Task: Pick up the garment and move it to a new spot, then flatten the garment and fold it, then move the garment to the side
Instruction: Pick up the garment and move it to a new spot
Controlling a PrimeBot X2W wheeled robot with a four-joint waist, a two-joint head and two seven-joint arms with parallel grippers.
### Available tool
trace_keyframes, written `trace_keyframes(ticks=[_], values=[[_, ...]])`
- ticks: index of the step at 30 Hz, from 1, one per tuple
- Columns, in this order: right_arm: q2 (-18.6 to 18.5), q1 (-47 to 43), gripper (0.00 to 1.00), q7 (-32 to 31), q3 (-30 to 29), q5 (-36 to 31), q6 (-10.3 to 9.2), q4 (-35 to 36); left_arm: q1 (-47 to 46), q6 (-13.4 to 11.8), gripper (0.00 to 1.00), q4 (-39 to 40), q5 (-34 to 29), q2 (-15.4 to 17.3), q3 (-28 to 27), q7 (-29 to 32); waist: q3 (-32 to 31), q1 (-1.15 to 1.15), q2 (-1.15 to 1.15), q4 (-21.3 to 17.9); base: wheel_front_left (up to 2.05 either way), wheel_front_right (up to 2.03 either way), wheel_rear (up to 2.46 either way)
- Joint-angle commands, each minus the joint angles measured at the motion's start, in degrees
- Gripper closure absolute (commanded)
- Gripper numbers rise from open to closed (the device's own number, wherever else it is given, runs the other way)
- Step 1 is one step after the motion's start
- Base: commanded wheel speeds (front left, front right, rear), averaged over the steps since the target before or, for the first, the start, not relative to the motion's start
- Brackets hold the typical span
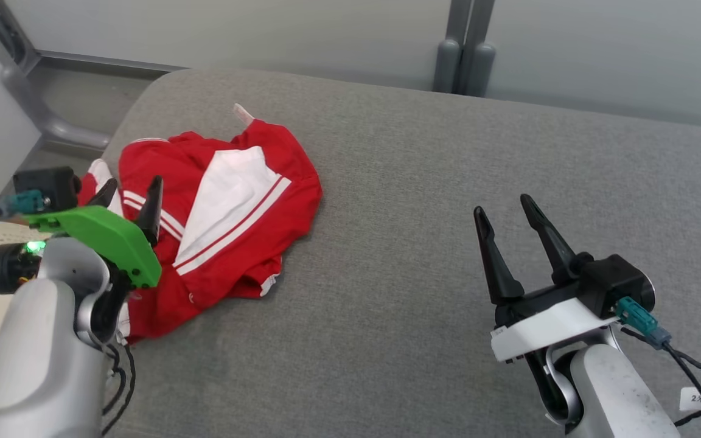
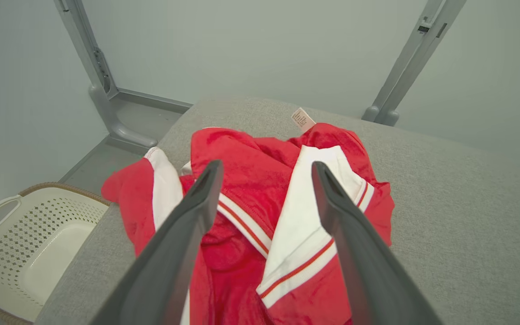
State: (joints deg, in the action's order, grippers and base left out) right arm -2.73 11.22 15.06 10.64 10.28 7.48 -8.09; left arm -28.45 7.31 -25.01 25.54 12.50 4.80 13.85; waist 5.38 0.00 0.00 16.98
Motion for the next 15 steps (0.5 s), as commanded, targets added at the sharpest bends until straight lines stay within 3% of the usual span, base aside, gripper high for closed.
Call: trace_keyframes(ticks=[1,8,15], values=[[-0.3,1.1,0.0,0.2,0.0,-0.3,0.03,0.4,-2.6,0.2,0.0,-0.9,2.5,1.2,1.3,2.7,3.7,0.0,0.0,-4.1,0.0,0.0,0.0],[-0.3,3.6,0.0,0.2,0.2,0.4,0.03,1.1,-9.2,0.2,0.0,-6.0,13.0,8.1,7.9,15.4,7.1,0.0,0.0,-9.0,0.0,0.0,0.0],[-0.3,4.8,0.0,0.2,0.7,1.1,0.03,0.8,-12.7,0.2,0.0,-12.0,19.1,13.3,12.3,21.1,8.2,0.0,0.0,-13.0,0.0,0.0,0.0]])
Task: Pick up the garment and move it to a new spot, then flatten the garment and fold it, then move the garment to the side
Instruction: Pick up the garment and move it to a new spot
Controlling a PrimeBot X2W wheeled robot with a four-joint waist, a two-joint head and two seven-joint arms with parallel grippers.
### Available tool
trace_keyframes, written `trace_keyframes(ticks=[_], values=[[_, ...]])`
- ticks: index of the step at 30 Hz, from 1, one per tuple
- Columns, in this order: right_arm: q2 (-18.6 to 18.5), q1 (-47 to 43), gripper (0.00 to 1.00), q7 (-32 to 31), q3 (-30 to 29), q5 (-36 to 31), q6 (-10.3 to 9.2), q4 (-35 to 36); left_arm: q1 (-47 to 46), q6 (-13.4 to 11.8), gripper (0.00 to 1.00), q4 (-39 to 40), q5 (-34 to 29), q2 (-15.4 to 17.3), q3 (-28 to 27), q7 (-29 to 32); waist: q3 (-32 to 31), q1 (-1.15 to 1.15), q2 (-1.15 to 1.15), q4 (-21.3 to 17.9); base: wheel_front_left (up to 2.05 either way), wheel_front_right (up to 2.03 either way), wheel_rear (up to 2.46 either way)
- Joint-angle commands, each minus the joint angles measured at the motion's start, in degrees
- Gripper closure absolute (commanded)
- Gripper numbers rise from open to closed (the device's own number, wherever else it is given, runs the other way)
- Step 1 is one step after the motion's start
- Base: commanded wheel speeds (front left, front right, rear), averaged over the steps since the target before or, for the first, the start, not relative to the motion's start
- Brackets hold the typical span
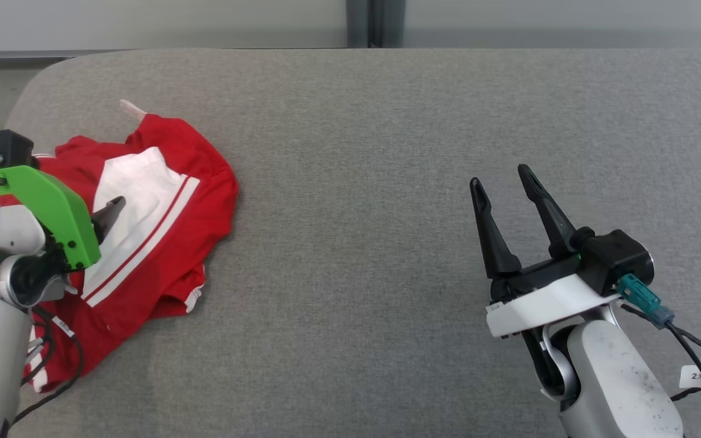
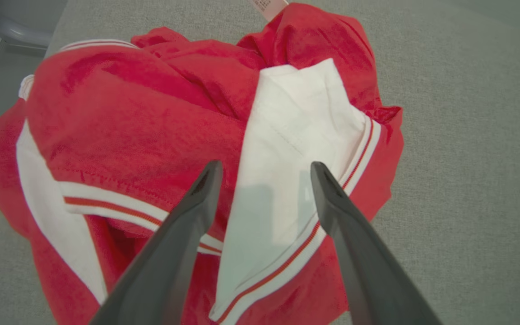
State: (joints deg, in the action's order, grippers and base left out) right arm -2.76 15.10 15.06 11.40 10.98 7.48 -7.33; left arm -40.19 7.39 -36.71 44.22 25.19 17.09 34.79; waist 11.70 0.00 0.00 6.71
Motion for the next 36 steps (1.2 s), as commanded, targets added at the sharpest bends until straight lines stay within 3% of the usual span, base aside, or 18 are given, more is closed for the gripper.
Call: trace_keyframes(ticks=[1,12,15,28,36], values=[[-0.2,0.9,0.0,0.2,0.0,0.3,0.03,0.0,-1.4,0.1,0.0,-1.2,0.9,1.4,0.5,0.2,2.0,0.0,0.0,-3.3,0.0,0.0,0.0],[-0.2,0.5,0.0,0.2,0.3,-0.5,0.03,-0.5,-3.2,0.1,0.0,-8.8,4.3,4.8,6.1,-0.1,2.0,0.0,0.0,-6.0,0.0,0.0,0.0],[-0.2,-0.1,0.0,0.2,0.0,-0.7,0.03,-0.6,-3.8,0.1,1.0,-7.9,5.2,5.6,8.0,-1.2,1.4,0.0,0.0,-5.8,0.0,0.0,0.0],[-0.2,-2.4,0.0,0.2,0.5,0.9,0.03,-1.4,-5.5,0.1,1.0,2.1,11.7,7.8,15.3,-5.0,-4.8,0.0,0.0,-5.7,0.0,0.0,0.0],[-0.2,-2.9,0.0,0.2,-1.7,2.0,0.03,-1.0,-6.6,0.1,1.0,14.7,17.2,7.8,17.8,-4.9,-7.2,0.0,0.0,-11.3,0.0,0.0,0.0]])
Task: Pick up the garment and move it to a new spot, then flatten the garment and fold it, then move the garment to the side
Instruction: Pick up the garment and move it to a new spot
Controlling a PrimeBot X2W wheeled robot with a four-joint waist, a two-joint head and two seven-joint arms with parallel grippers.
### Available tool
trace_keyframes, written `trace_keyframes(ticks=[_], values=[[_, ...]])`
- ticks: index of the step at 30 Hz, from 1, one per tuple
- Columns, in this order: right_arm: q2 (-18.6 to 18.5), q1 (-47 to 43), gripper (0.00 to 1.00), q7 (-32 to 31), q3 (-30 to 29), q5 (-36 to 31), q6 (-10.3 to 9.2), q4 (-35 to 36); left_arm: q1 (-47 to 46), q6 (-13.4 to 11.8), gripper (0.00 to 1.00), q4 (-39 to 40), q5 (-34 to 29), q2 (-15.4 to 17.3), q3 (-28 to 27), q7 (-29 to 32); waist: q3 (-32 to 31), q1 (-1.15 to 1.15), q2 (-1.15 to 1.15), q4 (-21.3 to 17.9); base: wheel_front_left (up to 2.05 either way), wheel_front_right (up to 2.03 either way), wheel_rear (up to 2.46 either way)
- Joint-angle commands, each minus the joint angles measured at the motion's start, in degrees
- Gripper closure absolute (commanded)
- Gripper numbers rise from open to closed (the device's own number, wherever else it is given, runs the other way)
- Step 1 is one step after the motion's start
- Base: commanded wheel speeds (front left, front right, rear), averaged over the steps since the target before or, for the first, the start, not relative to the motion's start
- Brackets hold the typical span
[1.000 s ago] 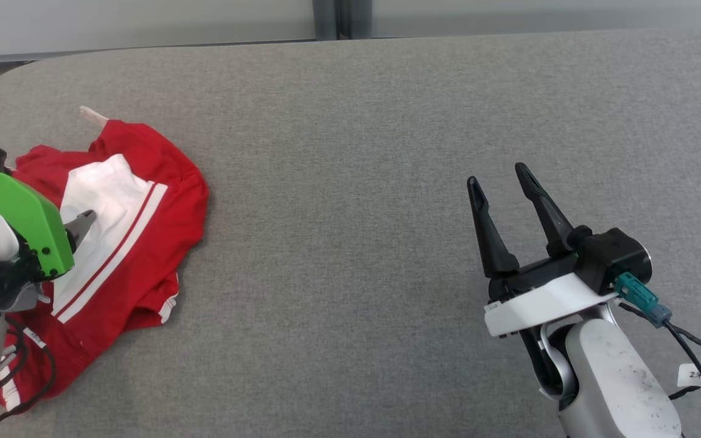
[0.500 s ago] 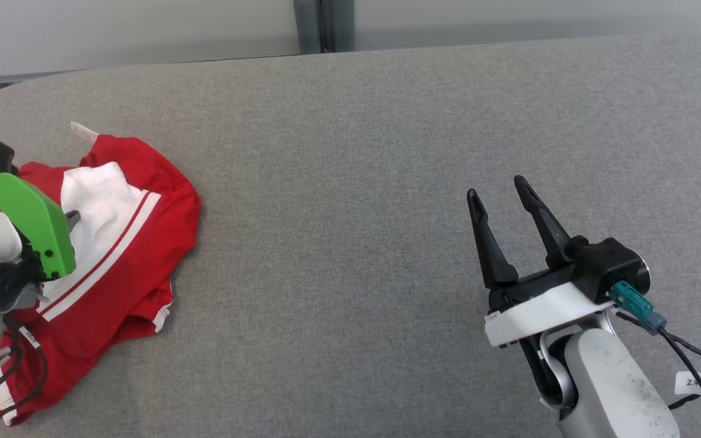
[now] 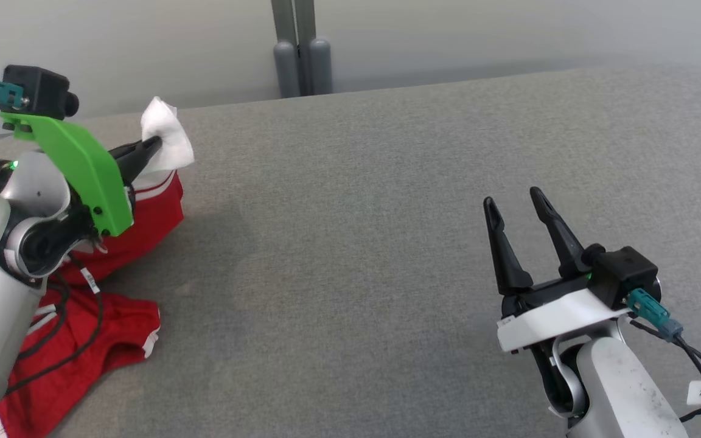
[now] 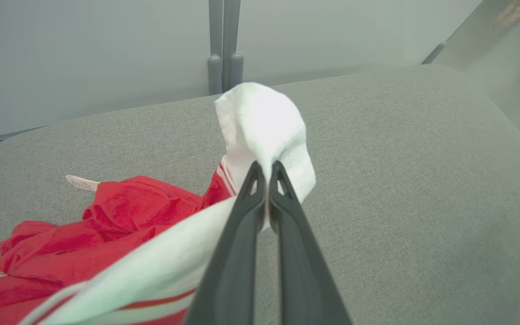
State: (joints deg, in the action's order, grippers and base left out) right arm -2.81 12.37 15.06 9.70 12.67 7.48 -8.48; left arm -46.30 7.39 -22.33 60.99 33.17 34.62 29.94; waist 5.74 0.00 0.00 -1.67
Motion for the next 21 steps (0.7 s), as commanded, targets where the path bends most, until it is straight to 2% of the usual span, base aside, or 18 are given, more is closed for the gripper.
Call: trace_keyframes(ticks=[1,6,12,18,21], values=[[-0.2,-0.2,0.0,0.2,-0.5,0.2,0.03,0.2,-0.9,0.1,1.0,1.6,0.7,-0.7,0.7,0.1,-1.4,0.0,0.0,-3.6,0.0,0.0,0.0],[-0.2,0.0,0.0,0.2,-1.5,-0.8,0.03,0.4,-3.5,0.1,1.0,7.1,0.3,-2.8,2.7,0.3,-2.3,0.0,0.0,-8.8,0.0,0.0,0.0],[-0.1,0.3,0.0,0.2,-3.9,-1.8,0.03,0.9,-8.3,0.1,1.0,12.0,0.3,-8.0,3.5,-1.7,-1.7,0.0,0.0,-12.6,0.0,0.0,0.0],[-0.1,0.0,0.0,0.2,-5.2,-1.1,0.03,1.4,-11.6,0.1,1.0,15.1,2.6,-12.5,0.7,-6.2,0.2,0.0,0.0,-12.8,0.0,0.0,0.0],[-0.1,-0.1,0.0,0.2,-5.0,-1.1,0.03,1.4,-11.0,0.1,1.0,15.3,3.2,-12.3,-0.1,-7.2,0.8,0.0,0.0,-11.7,0.0,0.0,0.0]])
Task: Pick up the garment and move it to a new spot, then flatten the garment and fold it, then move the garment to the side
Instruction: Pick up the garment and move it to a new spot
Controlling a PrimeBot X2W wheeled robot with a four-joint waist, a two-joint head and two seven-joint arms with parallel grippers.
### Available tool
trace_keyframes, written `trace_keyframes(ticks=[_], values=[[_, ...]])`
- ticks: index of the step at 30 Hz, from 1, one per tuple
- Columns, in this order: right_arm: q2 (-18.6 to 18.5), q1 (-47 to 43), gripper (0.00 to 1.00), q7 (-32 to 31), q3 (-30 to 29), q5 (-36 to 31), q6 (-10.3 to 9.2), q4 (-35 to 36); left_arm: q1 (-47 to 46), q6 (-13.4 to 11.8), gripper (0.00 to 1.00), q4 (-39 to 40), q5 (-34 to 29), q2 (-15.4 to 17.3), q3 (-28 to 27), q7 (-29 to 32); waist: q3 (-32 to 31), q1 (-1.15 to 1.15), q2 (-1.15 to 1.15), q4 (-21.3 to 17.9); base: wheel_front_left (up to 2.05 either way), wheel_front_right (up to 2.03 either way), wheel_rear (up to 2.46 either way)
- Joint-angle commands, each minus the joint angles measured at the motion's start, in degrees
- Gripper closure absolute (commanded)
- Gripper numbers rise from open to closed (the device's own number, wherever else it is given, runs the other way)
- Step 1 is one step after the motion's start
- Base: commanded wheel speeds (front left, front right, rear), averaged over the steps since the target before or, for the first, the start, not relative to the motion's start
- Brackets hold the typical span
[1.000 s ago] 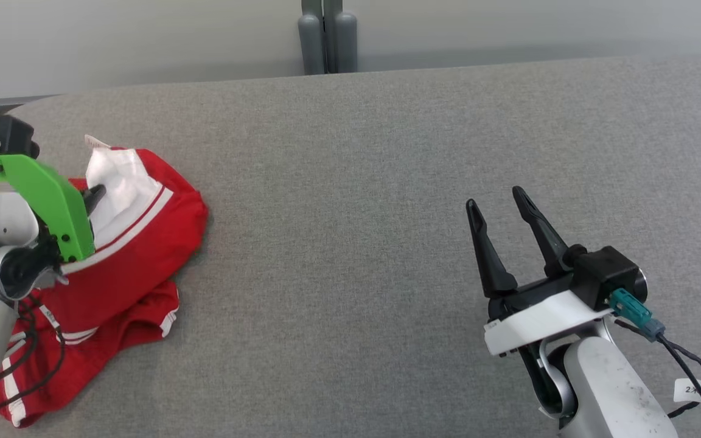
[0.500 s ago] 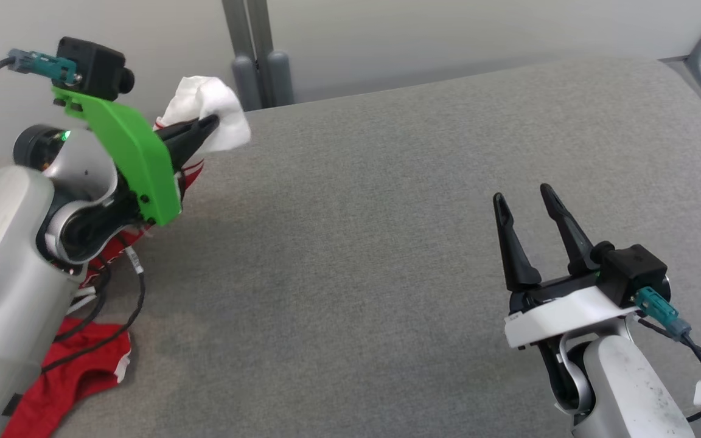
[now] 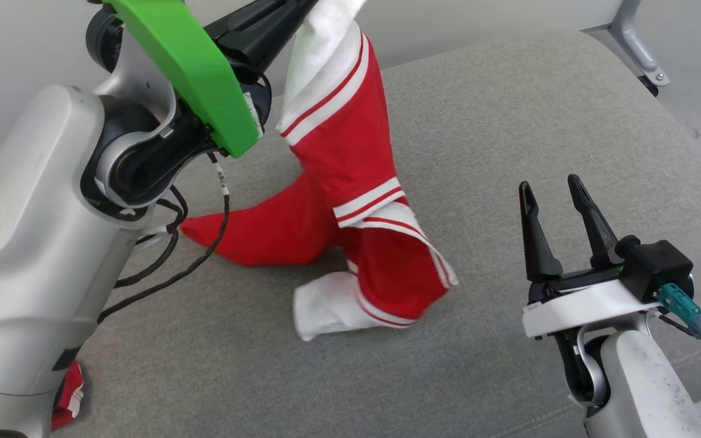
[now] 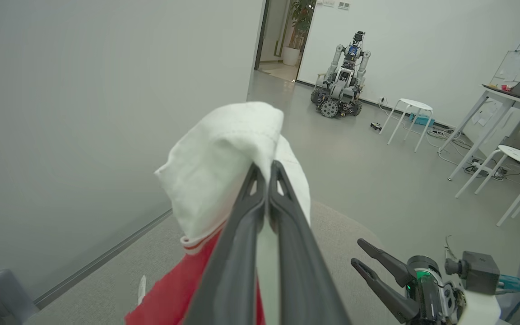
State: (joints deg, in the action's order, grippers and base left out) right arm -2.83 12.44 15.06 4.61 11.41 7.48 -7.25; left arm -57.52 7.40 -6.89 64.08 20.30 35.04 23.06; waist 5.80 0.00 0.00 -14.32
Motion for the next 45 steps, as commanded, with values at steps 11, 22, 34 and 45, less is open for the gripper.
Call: trace_keyframes(ticks=[11,22,34,45], values=[[-0.1,-0.5,0.0,0.2,1.6,0.1,0.03,-0.8,16.1,-0.4,1.0,-11.3,-0.3,6.8,0.1,-5.4,1.8,0.0,0.0,5.7,0.0,0.0,0.0],[-0.1,0.6,0.0,0.2,2.8,-0.9,0.03,-1.8,24.1,0.1,0.0,-35.4,-5.8,3.2,3.2,-25.0,3.0,0.0,0.0,8.5,0.0,0.0,0.0],[-0.1,-1.2,0.0,0.2,1.5,-1.6,0.03,-1.9,23.0,-0.6,0.0,-31.4,-7.8,6.7,5.0,-37.9,1.2,0.0,0.0,12.1,0.0,0.0,0.0],[-0.1,-3.4,0.0,0.2,0.3,-2.0,0.03,-1.1,40.1,-12.9,0.0,-7.7,-20.9,7.0,-12.8,-38.3,-0.9,0.0,0.0,12.8,0.0,0.0,0.0]])
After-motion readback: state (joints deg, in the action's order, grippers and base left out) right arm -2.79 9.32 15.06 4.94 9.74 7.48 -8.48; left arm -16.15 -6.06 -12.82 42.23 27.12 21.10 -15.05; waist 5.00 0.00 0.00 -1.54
